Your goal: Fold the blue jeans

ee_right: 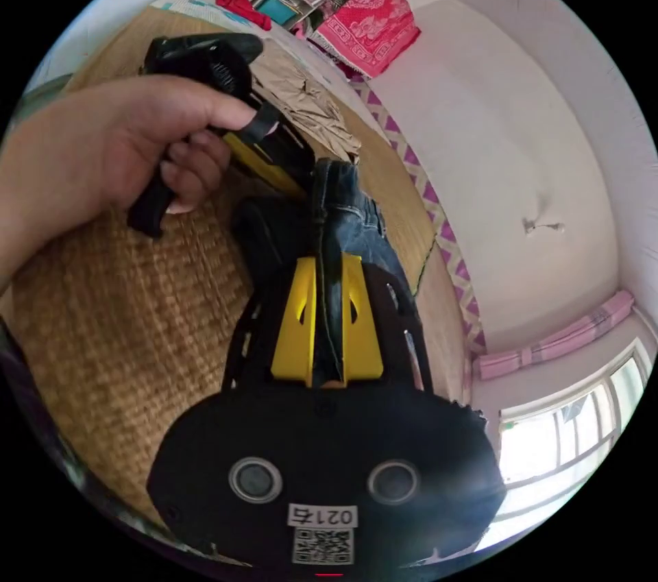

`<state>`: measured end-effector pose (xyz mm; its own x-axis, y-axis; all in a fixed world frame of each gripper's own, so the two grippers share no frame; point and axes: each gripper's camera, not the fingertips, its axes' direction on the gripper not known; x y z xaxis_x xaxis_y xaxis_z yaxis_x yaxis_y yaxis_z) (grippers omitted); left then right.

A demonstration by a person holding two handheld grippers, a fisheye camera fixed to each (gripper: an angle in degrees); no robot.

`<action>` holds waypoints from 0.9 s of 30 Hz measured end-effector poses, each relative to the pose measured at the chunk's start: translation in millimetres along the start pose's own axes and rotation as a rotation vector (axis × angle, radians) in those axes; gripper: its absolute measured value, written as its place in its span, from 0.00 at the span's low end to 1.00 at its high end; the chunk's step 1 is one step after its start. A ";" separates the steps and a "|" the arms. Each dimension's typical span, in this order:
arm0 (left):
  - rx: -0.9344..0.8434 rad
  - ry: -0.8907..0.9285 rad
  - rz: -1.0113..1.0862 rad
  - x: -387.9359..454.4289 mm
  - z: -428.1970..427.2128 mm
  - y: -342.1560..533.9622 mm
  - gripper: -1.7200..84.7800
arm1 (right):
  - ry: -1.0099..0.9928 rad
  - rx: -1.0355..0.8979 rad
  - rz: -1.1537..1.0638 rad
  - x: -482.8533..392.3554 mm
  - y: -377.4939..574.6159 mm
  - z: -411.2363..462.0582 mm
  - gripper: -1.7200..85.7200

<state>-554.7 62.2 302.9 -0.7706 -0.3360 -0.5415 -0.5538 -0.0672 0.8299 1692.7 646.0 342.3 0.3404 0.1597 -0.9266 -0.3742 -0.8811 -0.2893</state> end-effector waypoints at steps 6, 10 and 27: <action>-0.130 0.169 0.443 103.8 28.4 -5.8 0.01 | -0.218 0.092 0.352 66.8 86.6 18.8 0.02; -0.348 -0.228 0.367 110.6 91.1 -8.5 0.01 | -0.263 -0.026 0.309 9.9 132.1 113.7 0.01; -0.464 -0.117 0.154 120.5 68.2 -166.7 0.24 | -1.077 -0.095 1.206 162.4 621.0 410.5 0.15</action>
<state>-576.7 96.9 90.1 -0.8775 -0.2686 -0.3974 -0.2530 -0.4447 0.8592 1161.5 307.5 -86.5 -0.8426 -0.4230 -0.3334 0.1038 -0.7350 0.6701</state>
